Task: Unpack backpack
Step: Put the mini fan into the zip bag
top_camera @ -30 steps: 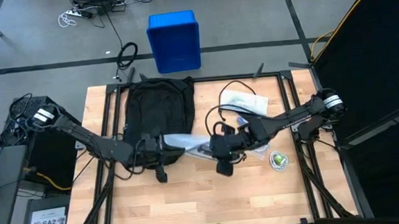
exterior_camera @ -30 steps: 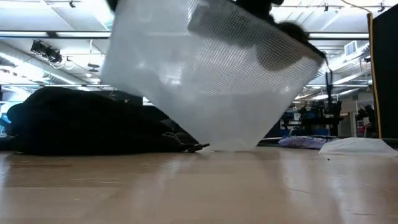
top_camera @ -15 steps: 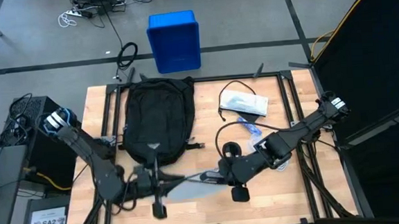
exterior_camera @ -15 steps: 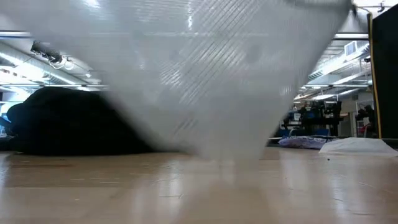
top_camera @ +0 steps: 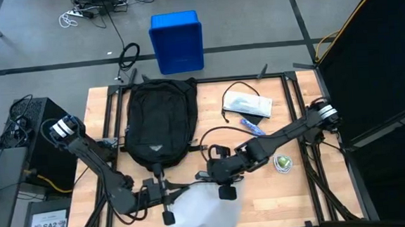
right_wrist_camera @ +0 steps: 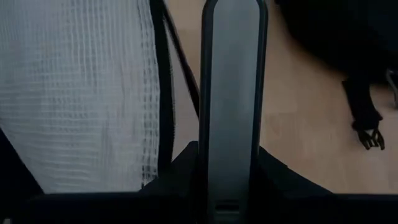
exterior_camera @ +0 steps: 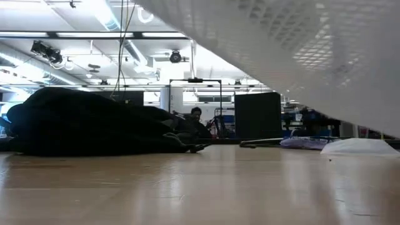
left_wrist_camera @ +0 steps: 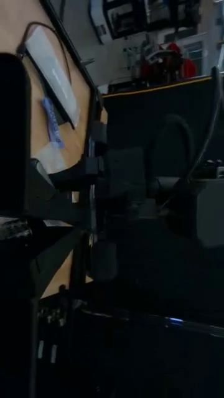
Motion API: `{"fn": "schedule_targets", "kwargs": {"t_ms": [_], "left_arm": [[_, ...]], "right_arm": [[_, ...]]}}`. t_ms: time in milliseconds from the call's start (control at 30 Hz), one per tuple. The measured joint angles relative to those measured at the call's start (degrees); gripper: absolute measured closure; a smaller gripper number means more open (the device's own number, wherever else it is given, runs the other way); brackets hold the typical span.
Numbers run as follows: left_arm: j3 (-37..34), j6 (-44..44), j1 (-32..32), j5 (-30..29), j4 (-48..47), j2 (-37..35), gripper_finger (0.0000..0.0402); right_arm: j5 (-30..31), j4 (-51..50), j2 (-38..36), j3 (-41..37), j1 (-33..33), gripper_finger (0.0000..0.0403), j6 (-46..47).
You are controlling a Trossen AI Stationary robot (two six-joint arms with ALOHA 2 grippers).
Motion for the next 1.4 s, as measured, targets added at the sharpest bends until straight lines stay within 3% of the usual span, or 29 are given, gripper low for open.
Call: {"fn": "schedule_targets", "kwargs": {"t_ms": [167,433,633,767,1067,1267,1400], "left_arm": [[-5.61,4.32,3.10,0.79,4.68,-2.35,0.0402],[-5.07,10.87,11.70,15.29,6.97,-3.56,0.0402],[-3.79,28.26,8.34,12.37,19.29,-3.66,0.0402],[-4.01,35.92,4.92,9.47,19.65,-3.63,0.0402],[-5.40,36.25,9.88,9.89,18.45,-3.58,0.0402],[-4.17,36.03,15.17,16.98,17.51,-3.58,0.0402],[-1.43,37.61,16.82,18.48,15.10,-3.58,0.0402]], "right_arm": [[-0.24,0.31,-0.14,0.02,-0.83,0.0341,0.37],[0.14,0.31,-3.02,0.07,-1.05,0.0341,-0.55],[0.54,0.19,-5.53,0.07,-1.51,0.0341,-1.51],[0.52,0.27,-6.42,0.07,-1.87,0.0341,-2.40],[-0.45,2.70,-6.49,0.07,-1.91,0.0341,-3.61],[-2.47,3.11,-6.50,0.07,-1.51,0.0341,-3.63],[-3.26,3.37,-6.71,0.07,-1.53,0.0341,-4.18]]}}
